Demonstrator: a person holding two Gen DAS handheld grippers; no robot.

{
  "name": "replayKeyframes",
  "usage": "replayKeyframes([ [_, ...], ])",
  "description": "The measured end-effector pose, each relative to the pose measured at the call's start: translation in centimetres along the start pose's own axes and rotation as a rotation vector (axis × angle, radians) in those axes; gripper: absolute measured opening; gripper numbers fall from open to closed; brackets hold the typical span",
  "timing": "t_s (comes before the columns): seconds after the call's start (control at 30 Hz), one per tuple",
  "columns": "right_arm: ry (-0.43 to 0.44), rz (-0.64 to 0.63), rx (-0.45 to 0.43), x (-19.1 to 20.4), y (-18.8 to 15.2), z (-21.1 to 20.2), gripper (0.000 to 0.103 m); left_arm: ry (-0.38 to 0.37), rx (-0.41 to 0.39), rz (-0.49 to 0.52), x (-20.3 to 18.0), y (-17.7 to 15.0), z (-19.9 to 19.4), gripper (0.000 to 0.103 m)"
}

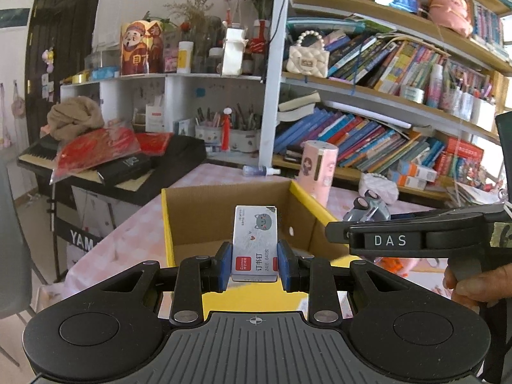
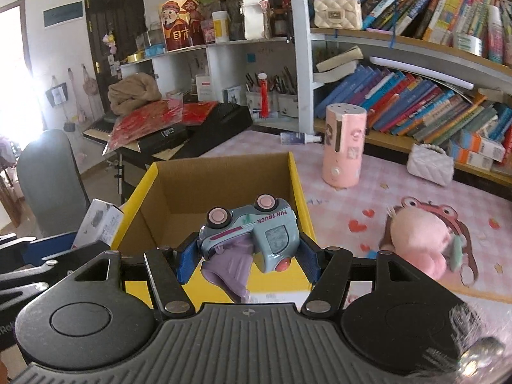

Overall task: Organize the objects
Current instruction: 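Carry the card box and toy truck over the yellow box with both tools, then lower both into the yellow box and open both tools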

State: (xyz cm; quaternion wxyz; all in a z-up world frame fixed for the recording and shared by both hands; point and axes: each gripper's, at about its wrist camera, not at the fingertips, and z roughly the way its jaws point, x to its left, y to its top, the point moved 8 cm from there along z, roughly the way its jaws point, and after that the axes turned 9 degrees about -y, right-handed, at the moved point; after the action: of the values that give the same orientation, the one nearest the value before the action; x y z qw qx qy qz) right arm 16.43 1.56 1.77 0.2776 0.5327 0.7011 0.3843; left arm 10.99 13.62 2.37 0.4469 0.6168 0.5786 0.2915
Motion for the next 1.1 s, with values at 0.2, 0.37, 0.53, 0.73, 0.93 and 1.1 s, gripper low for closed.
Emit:
replayKeyframes([
  [0.2,0.028,-0.026,0.013,-0.2,1.7,3.4,0.060,0.032,0.028,-0.012,0.8,0.6,3.3,0.028],
  [0.37,0.049,-0.057,0.038,-0.2,2.4,6.2,0.060,0.055,0.078,-0.015,1.2,0.3,6.1,0.028],
  [0.53,0.073,-0.112,0.069,0.2,2.4,8.8,0.060,0.081,0.133,-0.022,1.6,-0.5,8.2,0.028],
  [0.73,0.108,-0.206,0.110,1.3,1.7,11.2,0.060,0.098,0.186,-0.033,1.9,-1.4,10.1,0.028],
  [0.93,0.132,-0.310,0.129,2.3,1.2,13.0,0.061,0.120,0.233,-0.037,2.0,-2.1,11.5,0.028],
  [1.1,0.150,-0.368,0.148,2.7,0.9,14.2,0.061,0.138,0.268,-0.042,2.3,-2.6,12.3,0.028],
])
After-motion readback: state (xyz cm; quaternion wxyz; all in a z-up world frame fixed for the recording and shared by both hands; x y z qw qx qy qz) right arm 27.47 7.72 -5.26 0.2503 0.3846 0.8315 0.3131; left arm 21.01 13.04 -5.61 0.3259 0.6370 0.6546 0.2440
